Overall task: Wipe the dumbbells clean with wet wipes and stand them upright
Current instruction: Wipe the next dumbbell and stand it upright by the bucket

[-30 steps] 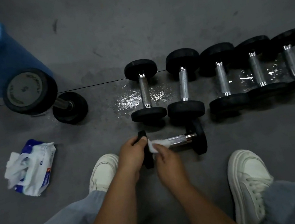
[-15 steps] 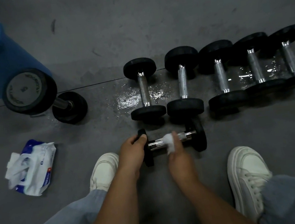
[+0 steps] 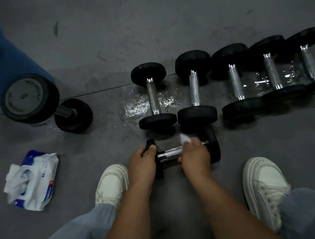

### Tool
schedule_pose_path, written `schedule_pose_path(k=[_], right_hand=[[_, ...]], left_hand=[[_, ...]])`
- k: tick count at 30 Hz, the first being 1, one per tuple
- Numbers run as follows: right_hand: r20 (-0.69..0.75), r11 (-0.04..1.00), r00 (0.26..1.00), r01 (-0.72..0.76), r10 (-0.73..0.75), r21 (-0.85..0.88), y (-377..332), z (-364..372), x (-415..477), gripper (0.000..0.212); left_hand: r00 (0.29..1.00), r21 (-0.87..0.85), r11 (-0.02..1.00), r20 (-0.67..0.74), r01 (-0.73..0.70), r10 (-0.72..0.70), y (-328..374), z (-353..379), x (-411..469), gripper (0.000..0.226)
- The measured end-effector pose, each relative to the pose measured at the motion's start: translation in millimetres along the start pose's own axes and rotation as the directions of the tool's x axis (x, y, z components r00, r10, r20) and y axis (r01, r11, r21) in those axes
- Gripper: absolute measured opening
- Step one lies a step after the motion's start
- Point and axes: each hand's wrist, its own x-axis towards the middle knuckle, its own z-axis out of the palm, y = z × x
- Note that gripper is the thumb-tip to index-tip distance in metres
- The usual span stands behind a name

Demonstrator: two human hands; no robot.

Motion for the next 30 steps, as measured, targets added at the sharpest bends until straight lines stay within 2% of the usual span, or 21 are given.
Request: schedule_pose_path(k=[2, 3, 6, 7, 9, 10, 12, 13, 16, 17, 20, 21, 22, 23, 24, 26, 27, 29, 30], right_hand=[[0.224, 0.998, 0.973, -0.058, 0.06, -0.015, -2.5, 4.5, -4.5, 0.021], [0.274, 0.997, 0.959, -0.083, 0.077, 0.009, -2.9, 5.1, -4.5, 0.02], [0.116, 0.988, 0.986, -0.133, 0.123, 0.083, -0.7, -0.2, -3.3, 0.024], [0.131, 0.984, 0.981, -0.155, 0.142, 0.091, 0.0, -0.3, -5.2, 0.025], [0.249, 0.985, 0.959, -0.157, 0.135, 0.074, -5.7, -0.3, -12.2, 0.027], [0.234, 0.986, 0.964, -0.145, 0.123, 0.078, -10.3, -1.7, -10.3, 0.028], [0.137, 0.968, 0.982, -0.156, 0.13, 0.195, -17.0, -6.4, -0.1, 0.027], [0.125, 0.939, 0.975, -0.211, 0.183, 0.271, -20.6, -6.7, 0.1, 0.026], [0.359, 0.914, 0.89, -0.362, 0.28, 0.185, -14.2, 5.6, -28.7, 0.02], [0.374, 0.901, 0.883, -0.378, 0.283, 0.212, -10.9, 8.3, -34.7, 0.021], [0.161, 0.968, 0.978, -0.16, 0.13, 0.191, -7.7, 9.7, -23.2, 0.024], [0.168, 0.991, 0.982, -0.1, 0.085, 0.083, -5.3, 9.1, -17.7, 0.022], [0.208, 0.994, 0.976, -0.052, 0.071, -0.094, -3.7, 7.5, -19.7, 0.021], [0.24, 0.973, 0.968, -0.019, 0.076, -0.23, 5.7, 7.2, -21.7, 0.022], [0.252, 0.955, 0.964, -0.011, 0.089, -0.296, 10.1, 4.1, -26.7, 0.024], [0.326, 0.929, 0.94, 0.031, 0.098, -0.369, 11.2, 0.2, -36.9, 0.03], [0.348, 0.921, 0.936, 0.086, 0.056, -0.38, 7.3, 0.3, -38.2, 0.031], [0.317, 0.9, 0.948, 0.153, -0.017, -0.409, 3.3, 2.6, -35.6, 0.031], [0.287, 0.9, 0.958, 0.113, 0.015, -0.421, 1.9, 2.0, -36.0, 0.027]], left_hand=[[1.0, -0.008, 1.0, -0.002, 0.001, -0.001, 0.2, 0.8, -0.1, 0.018], [1.0, -0.017, 1.0, -0.008, 0.006, -0.006, -0.8, 1.1, 0.0, 0.017], [0.999, -0.005, 1.0, -0.047, -0.004, 0.004, -2.0, 1.7, -4.9, 0.016], [0.998, 0.03, 0.999, -0.068, -0.012, 0.014, -1.6, 2.3, -6.7, 0.018], [0.993, 0.12, 0.993, -0.116, 0.014, 0.0, -1.6, 3.8, -9.2, 0.026], [0.991, 0.163, 0.986, -0.135, 0.039, -0.017, -1.1, 4.1, -9.7, 0.032], [0.989, 0.236, 0.97, -0.143, 0.061, -0.027, -3.0, 4.3, -6.3, 0.046], [0.99, 0.267, 0.961, -0.135, 0.067, -0.031, -4.3, 4.3, -4.4, 0.052], [0.991, 0.333, 0.939, -0.124, 0.086, -0.046, -7.8, 3.9, 0.1, 0.065], [0.991, 0.321, 0.942, -0.12, 0.097, -0.061, -10.0, 4.8, 0.6, 0.065], [0.99, 0.282, 0.952, -0.111, 0.119, -0.091, -17.5, 7.6, -2.0, 0.058], [0.989, 0.284, 0.951, -0.109, 0.127, -0.099, -20.3, 8.5, -4.7, 0.054], [0.989, 0.273, 0.953, -0.105, 0.131, -0.105, -23.4, 9.4, -7.6, 0.052], [0.988, 0.246, 0.96, -0.1, 0.136, -0.114, -24.6, 10.7, -11.4, 0.049], [0.988, 0.219, 0.966, -0.1, 0.138, -0.118, -26.0, 12.3, -14.9, 0.046], [0.987, 0.206, 0.97, -0.118, 0.131, -0.108, -32.4, 15.0, -21.4, 0.042], [0.987, 0.204, 0.971, -0.13, 0.122, -0.096, -37.4, 16.0, -23.1, 0.042], [0.986, 0.2, 0.973, -0.142, 0.115, -0.087, -43.7, 16.3, -23.8, 0.046], [0.986, 0.203, 0.972, -0.139, 0.122, -0.095, -43.9, 16.5, -22.3, 0.047]])
